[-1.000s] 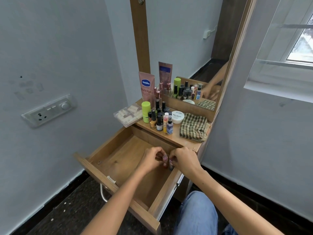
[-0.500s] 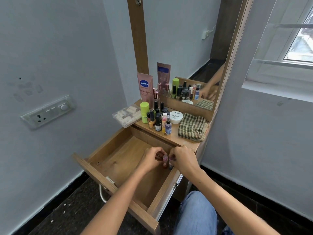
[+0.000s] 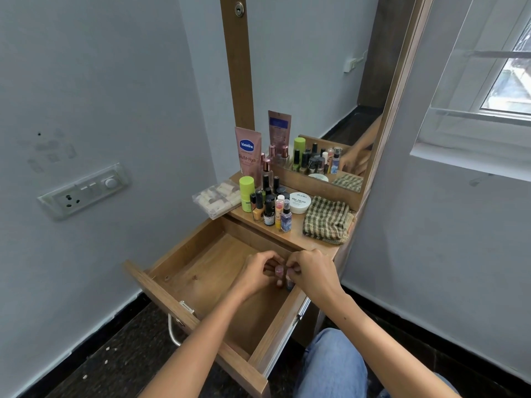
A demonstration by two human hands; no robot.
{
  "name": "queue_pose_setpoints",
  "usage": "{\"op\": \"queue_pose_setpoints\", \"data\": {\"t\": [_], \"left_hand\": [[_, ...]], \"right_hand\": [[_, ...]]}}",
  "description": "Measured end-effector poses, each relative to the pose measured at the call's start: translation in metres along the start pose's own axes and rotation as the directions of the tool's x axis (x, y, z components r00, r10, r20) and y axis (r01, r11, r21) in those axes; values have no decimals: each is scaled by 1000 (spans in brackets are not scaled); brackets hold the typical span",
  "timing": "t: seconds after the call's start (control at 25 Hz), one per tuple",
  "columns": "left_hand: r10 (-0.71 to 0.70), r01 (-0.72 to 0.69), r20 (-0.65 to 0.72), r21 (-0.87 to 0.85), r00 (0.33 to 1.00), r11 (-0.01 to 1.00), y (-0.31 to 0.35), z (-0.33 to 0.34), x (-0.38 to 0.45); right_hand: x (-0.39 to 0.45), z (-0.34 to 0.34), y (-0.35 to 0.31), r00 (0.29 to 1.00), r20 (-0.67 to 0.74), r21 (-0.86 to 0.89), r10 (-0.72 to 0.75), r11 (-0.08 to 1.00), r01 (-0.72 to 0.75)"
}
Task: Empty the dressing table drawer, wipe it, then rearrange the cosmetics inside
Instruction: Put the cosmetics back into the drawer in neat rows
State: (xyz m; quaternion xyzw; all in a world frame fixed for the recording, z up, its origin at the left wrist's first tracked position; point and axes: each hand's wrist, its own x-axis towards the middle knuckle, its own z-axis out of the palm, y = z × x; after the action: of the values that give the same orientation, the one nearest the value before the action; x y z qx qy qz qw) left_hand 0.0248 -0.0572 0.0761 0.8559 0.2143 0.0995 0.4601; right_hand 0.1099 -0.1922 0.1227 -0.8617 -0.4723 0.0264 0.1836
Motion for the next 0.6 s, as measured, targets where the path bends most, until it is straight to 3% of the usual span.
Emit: {"op": "queue_pose_setpoints", "data": {"t": [0.16, 0.28, 0.44, 0.6], "left_hand": [[61, -55, -69, 73, 996, 996, 5, -21, -3], [132, -111, -170, 127, 977, 986, 22, -39, -8], [281, -155, -387, 326, 878, 932, 52, -50, -8], [394, -75, -443, 583, 805, 809, 63, -47, 10]], "right_hand": [[2, -6, -1, 999, -44, 52, -7, 999, 9], [8, -12, -6, 988, -153, 98, -2, 995, 17], [19, -17, -18, 951, -297, 145, 84, 989, -42], [31, -23, -25, 896, -419, 203, 146, 977, -64]]}}
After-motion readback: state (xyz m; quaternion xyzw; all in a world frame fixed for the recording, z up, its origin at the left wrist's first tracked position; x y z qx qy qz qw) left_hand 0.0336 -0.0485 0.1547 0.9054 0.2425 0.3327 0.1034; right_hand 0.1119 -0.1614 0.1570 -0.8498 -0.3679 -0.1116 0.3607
